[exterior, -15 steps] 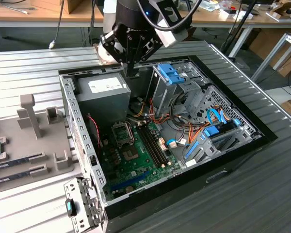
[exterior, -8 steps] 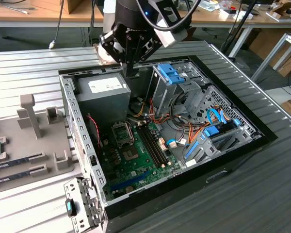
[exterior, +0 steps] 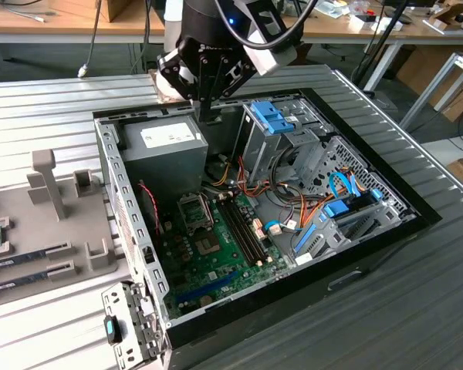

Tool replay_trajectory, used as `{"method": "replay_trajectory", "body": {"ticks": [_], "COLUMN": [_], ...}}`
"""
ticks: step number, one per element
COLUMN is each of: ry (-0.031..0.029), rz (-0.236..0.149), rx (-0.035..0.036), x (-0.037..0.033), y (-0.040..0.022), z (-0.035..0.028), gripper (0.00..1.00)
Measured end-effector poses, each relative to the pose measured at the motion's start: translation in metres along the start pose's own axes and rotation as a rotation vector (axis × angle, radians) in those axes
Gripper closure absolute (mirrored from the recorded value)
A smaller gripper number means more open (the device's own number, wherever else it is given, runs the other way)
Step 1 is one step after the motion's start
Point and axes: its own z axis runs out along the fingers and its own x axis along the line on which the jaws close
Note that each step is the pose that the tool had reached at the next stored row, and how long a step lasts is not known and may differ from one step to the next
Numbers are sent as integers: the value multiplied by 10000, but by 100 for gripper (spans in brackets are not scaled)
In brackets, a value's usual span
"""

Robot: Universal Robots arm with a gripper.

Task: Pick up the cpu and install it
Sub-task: 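Reach for the cpu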

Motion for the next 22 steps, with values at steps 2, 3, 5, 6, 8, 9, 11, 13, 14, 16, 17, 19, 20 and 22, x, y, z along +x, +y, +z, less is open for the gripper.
{"method": "replay_trajectory", "body": {"ticks": [2, 3, 5, 6, 8, 9, 11, 13, 14, 16, 17, 19, 20, 22], "ry": [0, 0, 0, 0, 0, 0, 0, 0, 1, 1, 0, 0, 0, 1], "rz": [0, 0, 1, 0, 0, 0, 0, 0, 0, 1, 0, 1, 0, 0], "rx": [0, 0, 0, 0, 0, 1, -1, -1, 1, 0, 0, 0, 0, 0], "x": [7, 9, 15, 18, 22, 25, 29, 37, 40, 49, 52, 61, 64, 71], "y": [-1, -1, -1, -1, -2, -2, -2, -3, -3, -4, -4, -5, -5, -5], "z": [0, 0, -1, -1, -1, -1, -1, -1, -1, -2, -1, -2, -2, -2], "gripper": [89, 89, 89, 89, 89, 89, 89, 89, 89, 89, 89, 89, 89, 89]}}
